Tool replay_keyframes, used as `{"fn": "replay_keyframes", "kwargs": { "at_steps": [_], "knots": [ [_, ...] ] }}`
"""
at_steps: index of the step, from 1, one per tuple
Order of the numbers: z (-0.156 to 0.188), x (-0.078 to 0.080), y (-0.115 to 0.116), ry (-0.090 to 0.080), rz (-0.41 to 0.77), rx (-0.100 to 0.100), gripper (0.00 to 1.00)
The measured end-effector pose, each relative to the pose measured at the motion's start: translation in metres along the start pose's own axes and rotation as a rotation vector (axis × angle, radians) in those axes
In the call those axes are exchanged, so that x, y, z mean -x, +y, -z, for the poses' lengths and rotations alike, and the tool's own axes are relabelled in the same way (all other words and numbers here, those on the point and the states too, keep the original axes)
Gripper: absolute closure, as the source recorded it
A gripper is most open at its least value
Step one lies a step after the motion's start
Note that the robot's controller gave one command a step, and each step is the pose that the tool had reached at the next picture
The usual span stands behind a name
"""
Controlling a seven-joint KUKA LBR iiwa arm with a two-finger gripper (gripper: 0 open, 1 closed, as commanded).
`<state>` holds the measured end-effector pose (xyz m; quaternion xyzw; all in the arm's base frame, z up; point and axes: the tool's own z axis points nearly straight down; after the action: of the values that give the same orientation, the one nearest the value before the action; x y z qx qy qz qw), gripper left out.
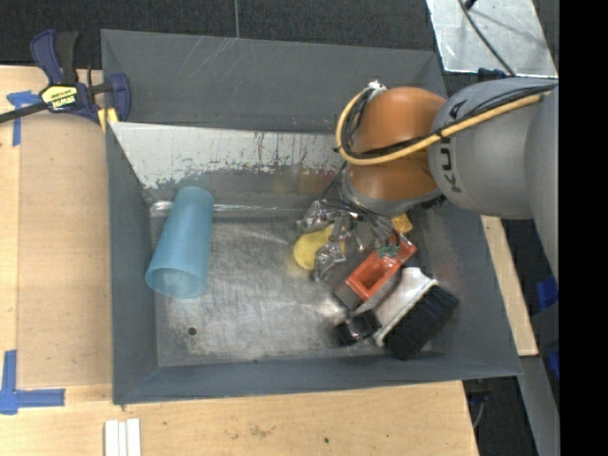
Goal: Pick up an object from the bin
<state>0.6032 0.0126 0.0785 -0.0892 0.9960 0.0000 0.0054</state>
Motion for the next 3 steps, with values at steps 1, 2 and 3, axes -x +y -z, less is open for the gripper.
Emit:
{"fn": "replay_keyframes", "kwargs": {
  "at_steps": [1, 2, 3],
  "knots": [
    [0.0000, 0.0000, 0.0000, 0.000, 0.000, 0.000, 1.00],
    [0.0014, -0.0003, 0.0000, 0.003, 0.000, 0.000, 1.00],
    [0.0096, -0.0025, 0.0004, 0.013, 0.000, 0.002, 1.00]
  ]
}}
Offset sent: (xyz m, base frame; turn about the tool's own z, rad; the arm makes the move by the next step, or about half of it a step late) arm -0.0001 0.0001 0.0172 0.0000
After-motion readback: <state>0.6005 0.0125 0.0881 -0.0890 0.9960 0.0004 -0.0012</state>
